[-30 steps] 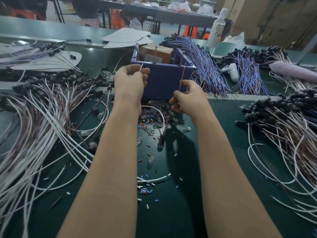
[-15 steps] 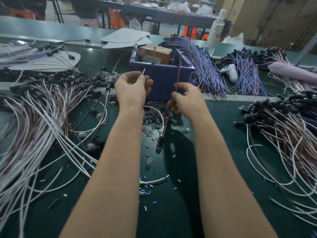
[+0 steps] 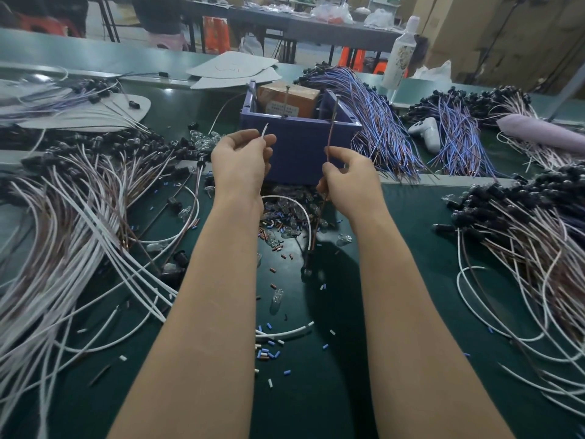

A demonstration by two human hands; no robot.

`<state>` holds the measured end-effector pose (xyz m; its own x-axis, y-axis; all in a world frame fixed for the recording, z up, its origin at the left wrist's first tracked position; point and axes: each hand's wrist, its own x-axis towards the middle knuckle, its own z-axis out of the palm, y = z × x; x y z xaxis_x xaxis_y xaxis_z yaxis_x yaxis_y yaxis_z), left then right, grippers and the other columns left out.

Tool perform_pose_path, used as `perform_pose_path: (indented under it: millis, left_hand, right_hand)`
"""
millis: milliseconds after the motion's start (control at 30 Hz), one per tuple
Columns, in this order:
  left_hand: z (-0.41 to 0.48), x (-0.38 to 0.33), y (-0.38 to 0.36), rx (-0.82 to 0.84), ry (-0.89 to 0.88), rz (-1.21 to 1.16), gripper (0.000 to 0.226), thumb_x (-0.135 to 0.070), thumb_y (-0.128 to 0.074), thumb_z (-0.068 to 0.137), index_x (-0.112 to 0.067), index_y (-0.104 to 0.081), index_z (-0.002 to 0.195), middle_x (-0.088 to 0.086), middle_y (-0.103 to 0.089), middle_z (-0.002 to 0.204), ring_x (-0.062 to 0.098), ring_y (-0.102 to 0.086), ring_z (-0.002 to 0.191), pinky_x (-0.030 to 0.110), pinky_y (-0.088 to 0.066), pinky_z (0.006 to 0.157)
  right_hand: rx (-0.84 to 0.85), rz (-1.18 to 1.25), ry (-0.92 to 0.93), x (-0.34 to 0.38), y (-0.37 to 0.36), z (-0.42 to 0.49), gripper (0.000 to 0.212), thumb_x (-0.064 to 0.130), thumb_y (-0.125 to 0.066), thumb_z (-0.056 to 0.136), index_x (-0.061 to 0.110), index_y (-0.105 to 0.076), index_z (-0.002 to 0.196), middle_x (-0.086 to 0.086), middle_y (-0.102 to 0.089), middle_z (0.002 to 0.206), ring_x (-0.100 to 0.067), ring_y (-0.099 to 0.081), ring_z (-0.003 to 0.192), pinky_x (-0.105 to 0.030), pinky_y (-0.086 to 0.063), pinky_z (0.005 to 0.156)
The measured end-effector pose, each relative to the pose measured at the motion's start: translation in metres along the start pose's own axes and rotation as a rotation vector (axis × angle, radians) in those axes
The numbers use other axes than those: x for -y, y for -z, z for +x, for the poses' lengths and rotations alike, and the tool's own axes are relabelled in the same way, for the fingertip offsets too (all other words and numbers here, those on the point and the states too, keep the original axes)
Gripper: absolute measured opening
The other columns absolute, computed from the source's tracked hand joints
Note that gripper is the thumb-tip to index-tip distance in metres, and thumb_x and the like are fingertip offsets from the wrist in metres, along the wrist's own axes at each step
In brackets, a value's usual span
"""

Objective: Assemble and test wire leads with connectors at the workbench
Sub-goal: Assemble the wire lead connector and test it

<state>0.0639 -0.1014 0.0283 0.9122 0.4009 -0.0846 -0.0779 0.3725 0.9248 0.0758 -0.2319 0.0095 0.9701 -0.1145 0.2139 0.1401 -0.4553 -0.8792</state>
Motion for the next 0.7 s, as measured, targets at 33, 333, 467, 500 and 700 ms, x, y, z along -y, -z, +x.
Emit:
perform_pose_path:
  millis: [33, 333, 467, 500, 700]
  left_hand:
    - [0.0, 0.0, 0.0, 0.02, -0.005, 0.033, 0.015, -0.004, -0.048, 0.094, -0.015, -0.053, 0.103, -0.007, -0.067, 0.081, 0.004, -0.056, 0.072, 0.017, -0.047, 0.066]
    - [-0.007, 0.003, -0.005, 0.294, -0.084, 0.346, 0.01, -0.004, -0.056, 0.092, -0.014, -0.056, 0.092, -0.004, -0.069, 0.077, 0.004, -0.06, 0.069, 0.017, -0.05, 0.069]
    - [-0.008, 0.002, -0.005, 0.343, -0.139, 0.438, 0.008, -0.005, -0.059, 0.091, -0.012, -0.058, 0.094, 0.005, -0.07, 0.086, 0.006, -0.063, 0.07, 0.024, -0.053, 0.075]
    - [-0.008, 0.001, -0.005, 0.356, -0.149, 0.455, 0.008, -0.005, -0.059, 0.091, -0.012, -0.059, 0.095, 0.005, -0.07, 0.088, 0.005, -0.064, 0.069, 0.023, -0.053, 0.074]
    - [-0.009, -0.012, 0.008, 0.506, -0.216, 0.957, 0.017, -0.021, -0.051, 0.097, -0.015, -0.066, 0.096, -0.004, -0.071, 0.083, 0.012, -0.066, 0.081, 0.029, -0.051, 0.076]
  right_hand:
    - [-0.003, 0.008, 0.005, 0.001, 0.0, -0.001, 0.035, 0.01, -0.045, 0.095, 0.014, -0.053, 0.13, 0.003, -0.06, 0.062, -0.009, -0.058, 0.06, -0.026, -0.047, 0.065]
    - [-0.022, 0.367, -0.041, 0.017, 0.003, -0.006, 0.012, 0.015, -0.055, 0.094, 0.016, -0.059, 0.084, 0.006, -0.06, 0.062, 0.0, -0.05, 0.046, -0.015, -0.04, 0.047]
    - [0.032, 0.372, -0.007, 0.017, 0.004, -0.009, 0.018, 0.013, -0.06, 0.092, 0.016, -0.064, 0.074, 0.002, -0.062, 0.065, 0.005, -0.047, 0.043, -0.011, -0.038, 0.046]
    - [0.024, 0.381, -0.008, 0.017, 0.004, -0.009, 0.019, 0.011, -0.06, 0.092, 0.015, -0.063, 0.073, 0.002, -0.061, 0.064, 0.005, -0.047, 0.042, -0.011, -0.038, 0.045]
    - [-0.131, 0.513, -0.056, 0.015, 0.009, -0.006, 0.019, 0.01, -0.059, 0.092, 0.017, -0.058, 0.074, 0.003, -0.054, 0.057, -0.005, -0.045, 0.046, -0.016, -0.036, 0.045]
